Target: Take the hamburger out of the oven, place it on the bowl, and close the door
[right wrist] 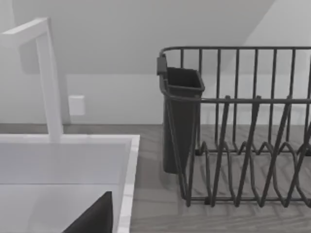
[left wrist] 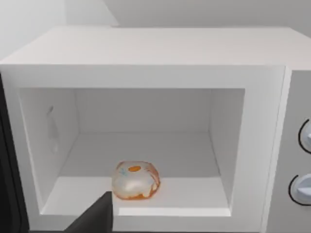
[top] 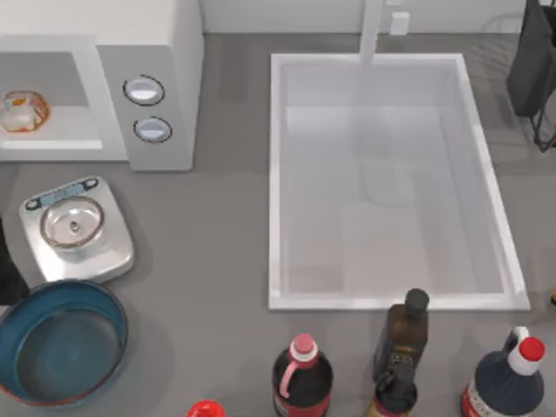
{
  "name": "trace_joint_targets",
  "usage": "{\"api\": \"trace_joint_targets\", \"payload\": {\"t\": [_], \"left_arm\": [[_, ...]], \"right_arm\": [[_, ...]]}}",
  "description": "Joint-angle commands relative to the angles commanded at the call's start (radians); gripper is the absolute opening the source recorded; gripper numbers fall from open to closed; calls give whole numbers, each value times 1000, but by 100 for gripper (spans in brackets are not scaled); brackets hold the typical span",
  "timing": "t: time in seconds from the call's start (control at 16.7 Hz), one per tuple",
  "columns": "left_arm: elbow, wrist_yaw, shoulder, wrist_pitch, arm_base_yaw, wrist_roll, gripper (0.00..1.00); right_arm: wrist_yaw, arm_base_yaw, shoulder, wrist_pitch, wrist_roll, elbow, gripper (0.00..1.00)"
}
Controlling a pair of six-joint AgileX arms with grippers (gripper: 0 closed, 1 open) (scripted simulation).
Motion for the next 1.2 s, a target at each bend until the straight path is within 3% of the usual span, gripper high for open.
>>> {"api": "trace_joint_targets", "payload": {"t": [1.2], "left_arm": [[792,134,1903,842,123,55,100]], "right_arm": [[0,0,0,0,0,0,100]]}}
